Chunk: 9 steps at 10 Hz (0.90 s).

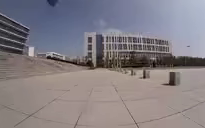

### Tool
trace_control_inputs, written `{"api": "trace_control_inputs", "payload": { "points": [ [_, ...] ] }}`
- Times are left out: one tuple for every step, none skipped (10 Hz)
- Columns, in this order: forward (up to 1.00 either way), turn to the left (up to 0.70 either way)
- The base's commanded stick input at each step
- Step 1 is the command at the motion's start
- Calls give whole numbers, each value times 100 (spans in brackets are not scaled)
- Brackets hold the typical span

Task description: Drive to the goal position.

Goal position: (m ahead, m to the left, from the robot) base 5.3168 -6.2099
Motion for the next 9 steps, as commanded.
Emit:
{"api": "trace_control_inputs", "payload": {
  "points": [
    [53, 0],
    [53, 0],
    [53, 0],
    [53, 0],
    [53, 0],
    [53, 0],
    [54, 0],
    [53, 0],
    [54, 0]
  ]
}}
